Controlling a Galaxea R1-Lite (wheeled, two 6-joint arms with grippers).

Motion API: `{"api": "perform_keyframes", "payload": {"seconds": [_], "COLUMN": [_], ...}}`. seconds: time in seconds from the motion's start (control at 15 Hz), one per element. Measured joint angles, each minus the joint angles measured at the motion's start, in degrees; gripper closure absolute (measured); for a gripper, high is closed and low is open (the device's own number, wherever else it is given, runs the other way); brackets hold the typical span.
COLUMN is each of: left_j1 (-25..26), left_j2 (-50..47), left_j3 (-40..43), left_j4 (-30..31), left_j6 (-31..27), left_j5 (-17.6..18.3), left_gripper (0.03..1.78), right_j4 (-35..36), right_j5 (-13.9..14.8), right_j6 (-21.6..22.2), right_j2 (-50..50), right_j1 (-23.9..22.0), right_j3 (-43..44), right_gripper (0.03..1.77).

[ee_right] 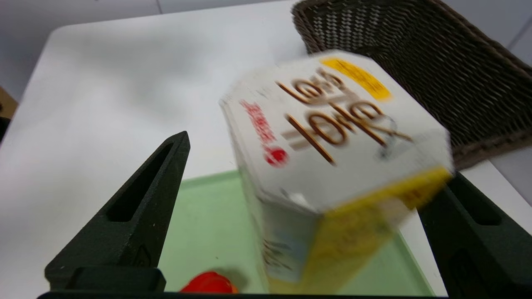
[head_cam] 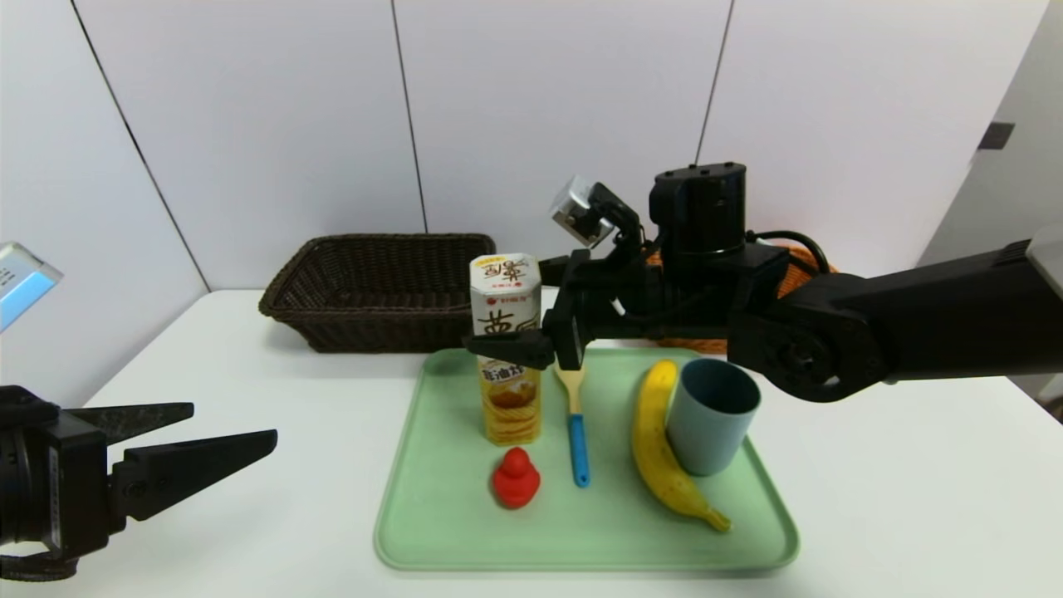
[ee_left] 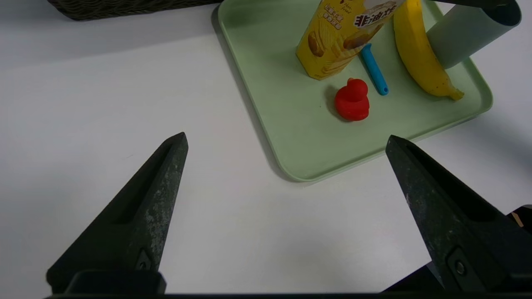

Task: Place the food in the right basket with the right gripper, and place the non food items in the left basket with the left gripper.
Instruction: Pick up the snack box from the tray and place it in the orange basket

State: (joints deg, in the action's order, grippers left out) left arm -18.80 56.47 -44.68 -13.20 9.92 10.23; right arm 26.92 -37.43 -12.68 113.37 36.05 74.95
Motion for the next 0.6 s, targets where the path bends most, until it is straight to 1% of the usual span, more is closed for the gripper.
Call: {"api": "perform_keyframes", "payload": {"seconds": [0.27,0.33,0.4,0.53,0.6], "left_j1": [0.00,0.00,0.00,0.00,0.00], "left_j2": [-0.02,-0.02,-0.02,-0.02,-0.02], "left_j3": [0.26,0.26,0.24,0.22,0.20], "left_j4": [0.01,0.01,0.00,0.01,0.04], "left_j6": [0.05,0.05,0.05,0.02,0.02], "left_j5": [-0.01,0.00,0.00,-0.01,0.00], "left_gripper": [0.12,0.12,0.12,0.12,0.12], "right_j4": [-0.02,-0.02,-0.05,-0.11,-0.10], "right_j5": [-0.26,-0.24,-0.26,-0.22,-0.22], "right_j6": [0.15,0.22,0.22,0.30,0.30], "right_j2": [0.88,1.10,1.29,1.56,1.65], "right_j1": [0.11,0.26,0.26,0.17,0.15], "right_j3": [1.40,1.54,1.62,1.65,1.68], "right_gripper": [0.11,0.32,0.49,0.76,0.85]}}
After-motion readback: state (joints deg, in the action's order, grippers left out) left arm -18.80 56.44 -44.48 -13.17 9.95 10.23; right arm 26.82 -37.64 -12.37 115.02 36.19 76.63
